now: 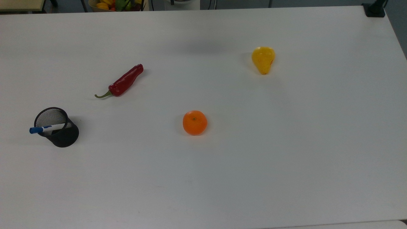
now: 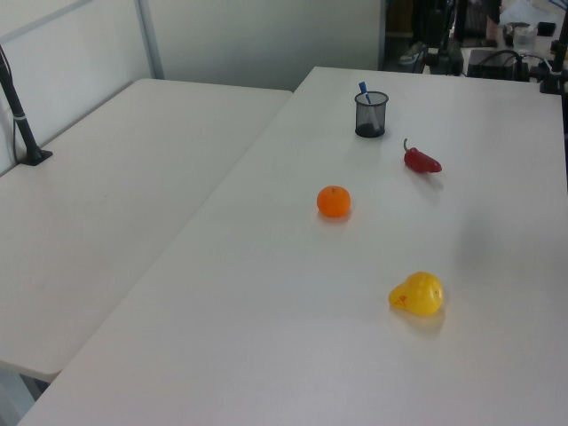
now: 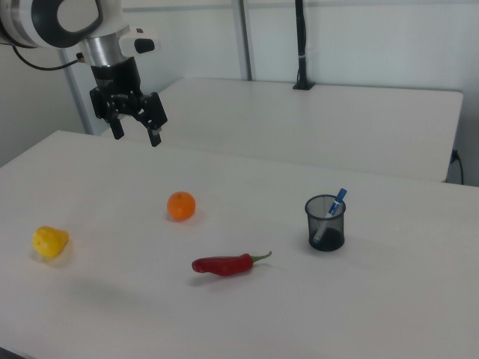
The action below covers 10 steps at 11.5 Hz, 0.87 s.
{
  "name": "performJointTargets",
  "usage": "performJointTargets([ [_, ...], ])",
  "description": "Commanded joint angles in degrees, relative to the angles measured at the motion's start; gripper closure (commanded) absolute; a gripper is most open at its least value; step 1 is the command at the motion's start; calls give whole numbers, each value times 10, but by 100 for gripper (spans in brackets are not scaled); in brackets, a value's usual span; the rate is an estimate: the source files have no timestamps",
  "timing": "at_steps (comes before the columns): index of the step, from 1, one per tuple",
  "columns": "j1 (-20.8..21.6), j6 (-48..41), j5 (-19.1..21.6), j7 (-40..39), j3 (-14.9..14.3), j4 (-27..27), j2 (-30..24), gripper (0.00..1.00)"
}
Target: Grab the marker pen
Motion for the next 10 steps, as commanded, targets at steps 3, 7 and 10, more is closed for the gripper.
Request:
performJointTargets([
  [3,6,20,5,-13,-16,-23,-19,0],
  [7,-1,32,5,-19,-20,-26,-20,0],
  [10,-2,58,16,-13,-38,-21,-19,0],
])
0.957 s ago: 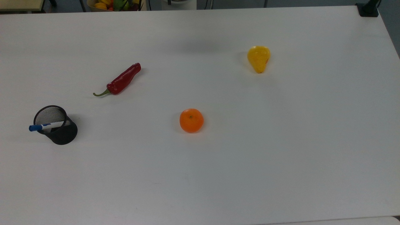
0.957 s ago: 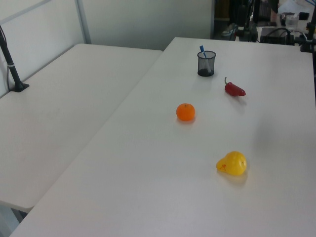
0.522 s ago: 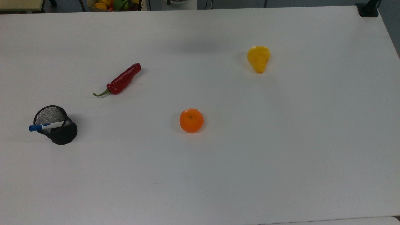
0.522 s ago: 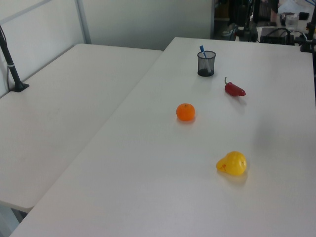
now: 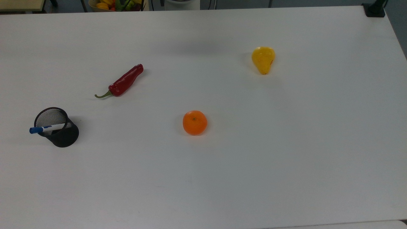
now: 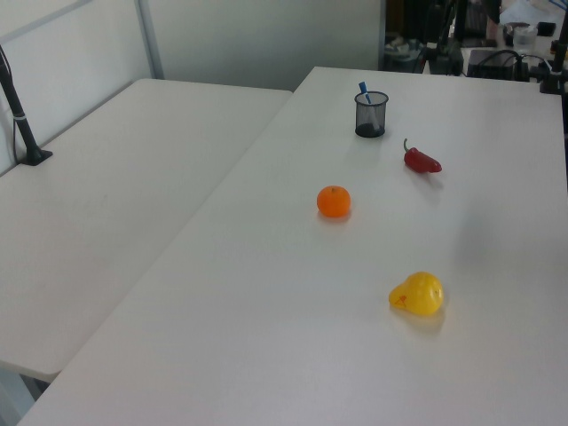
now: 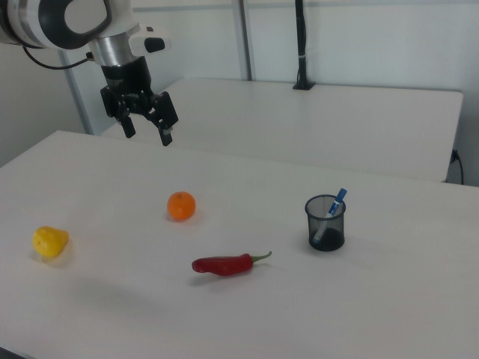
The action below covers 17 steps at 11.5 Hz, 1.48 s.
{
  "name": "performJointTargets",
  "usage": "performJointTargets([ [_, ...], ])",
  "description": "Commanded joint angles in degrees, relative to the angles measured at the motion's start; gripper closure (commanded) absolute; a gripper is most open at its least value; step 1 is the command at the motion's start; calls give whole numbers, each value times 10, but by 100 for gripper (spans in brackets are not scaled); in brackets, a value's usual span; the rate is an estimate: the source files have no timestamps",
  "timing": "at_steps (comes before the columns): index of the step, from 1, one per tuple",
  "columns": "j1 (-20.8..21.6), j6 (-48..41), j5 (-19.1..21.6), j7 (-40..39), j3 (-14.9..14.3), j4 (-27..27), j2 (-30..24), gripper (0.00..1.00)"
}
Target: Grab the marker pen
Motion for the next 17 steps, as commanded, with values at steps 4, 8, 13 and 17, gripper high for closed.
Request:
performJointTargets([
  [4,0,129,12,-8,-56,-20,-12,0],
  [8,-7,224,11,-8,-95,-21,13,0],
  [13,-30,340,12,57,-115,-19,59,0],
  [17,-55,434,8,93,-119,-17,109,3],
])
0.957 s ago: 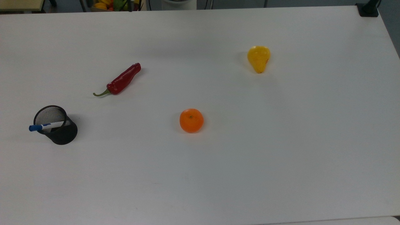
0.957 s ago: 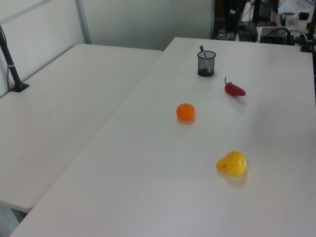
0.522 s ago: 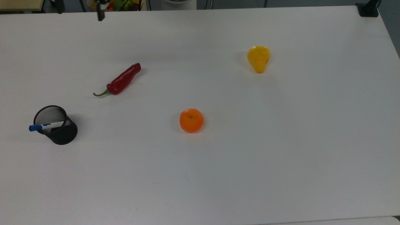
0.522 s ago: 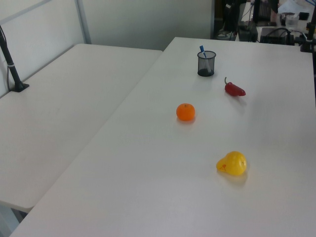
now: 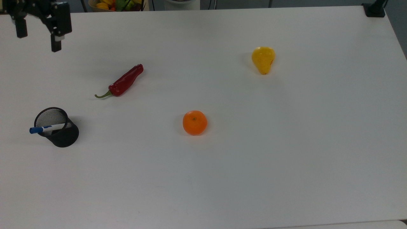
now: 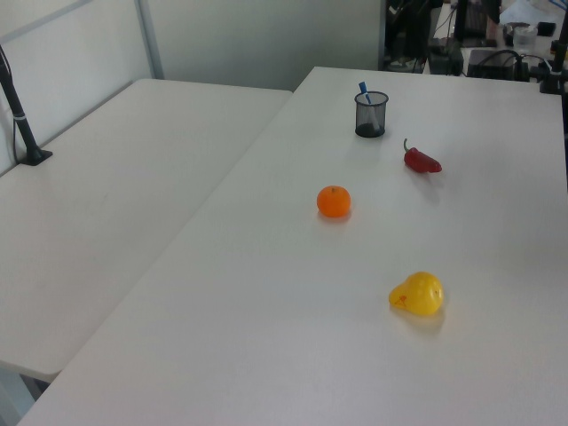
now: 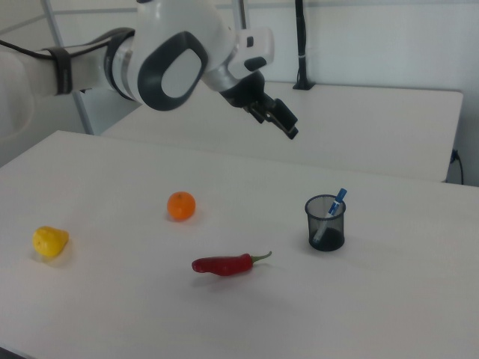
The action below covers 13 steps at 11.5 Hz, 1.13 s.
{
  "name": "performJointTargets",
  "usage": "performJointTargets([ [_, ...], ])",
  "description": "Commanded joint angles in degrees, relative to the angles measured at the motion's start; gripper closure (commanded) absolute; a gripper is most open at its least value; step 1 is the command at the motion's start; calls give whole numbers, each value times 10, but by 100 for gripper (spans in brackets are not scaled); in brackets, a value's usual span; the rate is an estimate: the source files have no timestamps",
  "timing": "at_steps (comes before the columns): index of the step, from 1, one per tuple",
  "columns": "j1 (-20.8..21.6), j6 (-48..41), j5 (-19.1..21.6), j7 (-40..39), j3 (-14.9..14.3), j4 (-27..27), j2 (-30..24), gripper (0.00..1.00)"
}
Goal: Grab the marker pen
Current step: 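Move the gripper over the black mesh pen cup and lower it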
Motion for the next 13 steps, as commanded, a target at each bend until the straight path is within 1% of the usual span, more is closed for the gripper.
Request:
performJointTargets([
  [1,-12,64,5,23,-4,-2,30,6],
  [4,-22,119,6,23,-4,-2,65,20],
  [5,-29,134,8,23,-4,-3,77,28],
  [7,-35,149,10,27,-4,-2,97,29],
  [9,-36,215,9,64,-4,-3,123,31],
  [10,-36,232,8,73,-4,-3,131,32],
  [13,-41,271,9,75,-5,-2,164,32],
])
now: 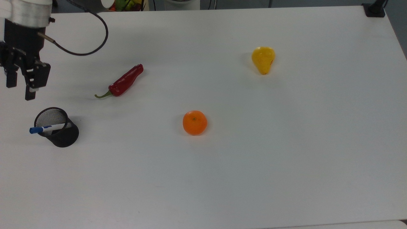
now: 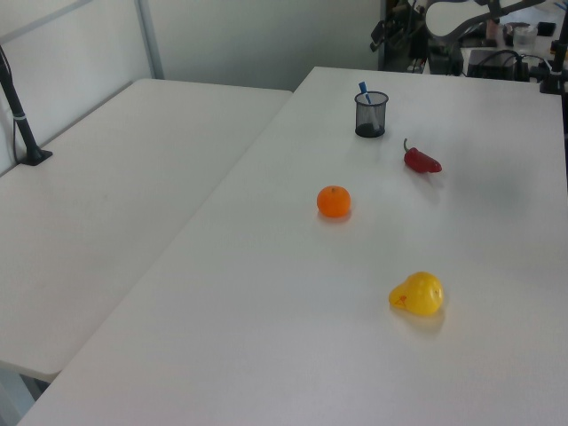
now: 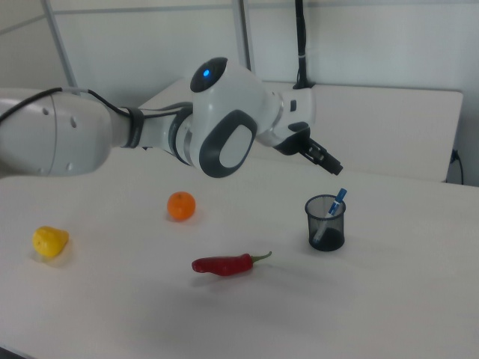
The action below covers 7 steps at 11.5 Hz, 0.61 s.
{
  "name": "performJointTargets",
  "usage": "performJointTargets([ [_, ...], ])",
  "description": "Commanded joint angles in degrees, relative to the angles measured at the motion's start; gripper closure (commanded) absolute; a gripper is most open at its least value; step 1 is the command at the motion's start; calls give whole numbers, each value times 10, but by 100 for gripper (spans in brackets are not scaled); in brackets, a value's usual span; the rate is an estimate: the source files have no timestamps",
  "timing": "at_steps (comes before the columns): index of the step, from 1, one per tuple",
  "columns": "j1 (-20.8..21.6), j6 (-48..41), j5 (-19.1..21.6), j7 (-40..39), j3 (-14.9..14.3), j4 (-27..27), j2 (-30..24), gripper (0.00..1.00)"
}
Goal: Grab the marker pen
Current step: 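Move the gripper over the black mesh pen cup and lower it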
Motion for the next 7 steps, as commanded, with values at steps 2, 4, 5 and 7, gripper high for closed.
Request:
performJointTargets([
  [2,0,68,10,10,-5,-2,44,32],
  [4,-5,95,9,10,-5,6,68,32],
  [5,-6,104,9,10,-5,8,82,32],
  [7,-8,112,9,10,-5,27,107,32],
])
